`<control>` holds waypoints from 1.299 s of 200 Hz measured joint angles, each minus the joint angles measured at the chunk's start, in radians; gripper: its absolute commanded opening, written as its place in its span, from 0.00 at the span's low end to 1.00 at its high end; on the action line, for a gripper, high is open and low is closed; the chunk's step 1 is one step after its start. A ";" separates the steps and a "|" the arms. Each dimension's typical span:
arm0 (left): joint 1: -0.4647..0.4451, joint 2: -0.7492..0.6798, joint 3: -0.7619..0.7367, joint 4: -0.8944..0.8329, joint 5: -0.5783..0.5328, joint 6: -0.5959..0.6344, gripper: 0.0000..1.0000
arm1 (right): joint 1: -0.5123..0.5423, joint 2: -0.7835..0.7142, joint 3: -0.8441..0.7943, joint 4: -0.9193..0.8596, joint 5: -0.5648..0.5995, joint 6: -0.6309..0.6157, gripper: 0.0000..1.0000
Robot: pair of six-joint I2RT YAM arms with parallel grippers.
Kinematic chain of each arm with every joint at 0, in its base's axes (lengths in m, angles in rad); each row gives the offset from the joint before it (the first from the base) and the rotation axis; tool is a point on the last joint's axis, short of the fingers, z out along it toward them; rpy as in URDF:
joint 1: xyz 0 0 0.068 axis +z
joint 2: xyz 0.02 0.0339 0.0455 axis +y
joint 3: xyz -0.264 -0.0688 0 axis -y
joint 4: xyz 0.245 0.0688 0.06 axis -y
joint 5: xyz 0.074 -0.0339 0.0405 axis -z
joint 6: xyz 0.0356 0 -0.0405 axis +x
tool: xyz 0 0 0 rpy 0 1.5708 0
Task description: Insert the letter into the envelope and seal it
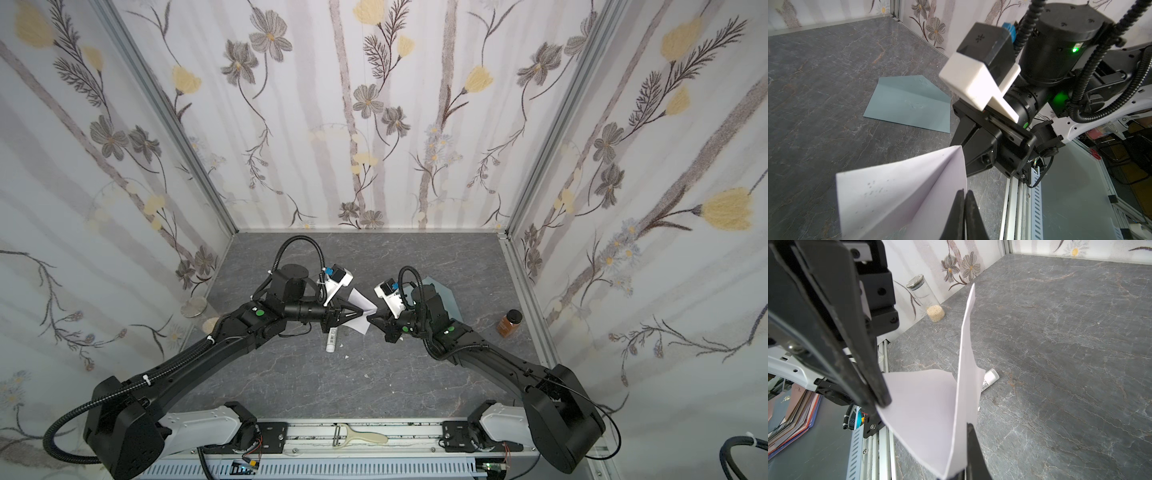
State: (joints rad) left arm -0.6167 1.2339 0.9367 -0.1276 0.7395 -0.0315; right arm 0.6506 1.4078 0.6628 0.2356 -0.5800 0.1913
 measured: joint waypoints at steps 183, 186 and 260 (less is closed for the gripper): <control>0.079 -0.015 -0.078 0.016 -0.074 -0.179 0.87 | -0.066 -0.172 -0.066 -0.053 -0.177 0.209 0.00; 0.078 -0.012 -0.079 0.018 -0.067 -0.179 0.86 | -0.068 -0.170 -0.066 -0.053 -0.181 0.213 0.00; 0.075 0.010 -0.110 0.065 0.061 -0.212 0.73 | -0.076 -0.127 -0.060 -0.038 -0.283 0.259 0.00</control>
State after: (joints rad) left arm -0.5415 1.2438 0.8268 -0.0624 0.8001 -0.2436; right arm 0.5747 1.2812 0.6029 0.1978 -0.8635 0.4500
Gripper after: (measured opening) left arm 0.718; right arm 0.050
